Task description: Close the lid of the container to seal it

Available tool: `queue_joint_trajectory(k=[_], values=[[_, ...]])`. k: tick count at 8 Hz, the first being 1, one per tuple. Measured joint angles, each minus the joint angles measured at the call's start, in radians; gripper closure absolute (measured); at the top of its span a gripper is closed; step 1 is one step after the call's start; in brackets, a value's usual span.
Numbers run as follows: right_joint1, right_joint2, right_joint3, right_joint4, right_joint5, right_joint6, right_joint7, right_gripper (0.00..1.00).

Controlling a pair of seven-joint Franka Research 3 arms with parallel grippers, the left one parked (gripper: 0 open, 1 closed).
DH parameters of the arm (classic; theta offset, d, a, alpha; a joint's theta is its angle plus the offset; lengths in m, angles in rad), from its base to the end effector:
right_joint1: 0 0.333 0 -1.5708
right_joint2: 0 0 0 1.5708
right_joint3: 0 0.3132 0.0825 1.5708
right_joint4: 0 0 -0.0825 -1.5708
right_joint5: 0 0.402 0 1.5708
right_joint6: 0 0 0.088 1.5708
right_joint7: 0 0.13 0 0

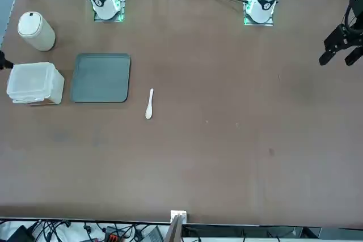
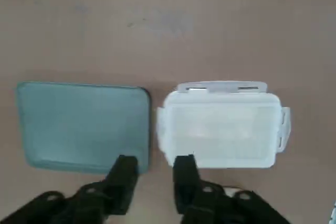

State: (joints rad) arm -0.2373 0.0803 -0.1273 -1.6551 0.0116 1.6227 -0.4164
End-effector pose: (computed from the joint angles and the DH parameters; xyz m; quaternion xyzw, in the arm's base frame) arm 0.5526 -0.2071 0.5154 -0.9981 -0.0251 0.0515 0.0219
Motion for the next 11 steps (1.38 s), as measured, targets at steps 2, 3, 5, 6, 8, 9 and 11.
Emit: queue_joint_trajectory(k=[2, 3, 5, 6, 8, 9, 11], values=[[0.088, -0.006, 0.003, 0.05, 0.0, -0.044, 0.147, 0.13], [0.132, -0.019, 0.005, 0.064, 0.002, -0.048, 0.262, 0.0], [0.206, -0.037, 0.009, 0.113, 0.006, -0.068, 0.421, 0.0], [0.234, -0.039, 0.01, 0.144, 0.014, -0.093, 0.449, 0.0], [0.28, -0.039, 0.01, 0.181, 0.019, -0.111, 0.458, 0.0], [0.295, -0.038, 0.01, 0.184, 0.021, -0.111, 0.462, 0.0], [0.302, -0.035, 0.01, 0.184, 0.023, -0.111, 0.463, 0.0]])
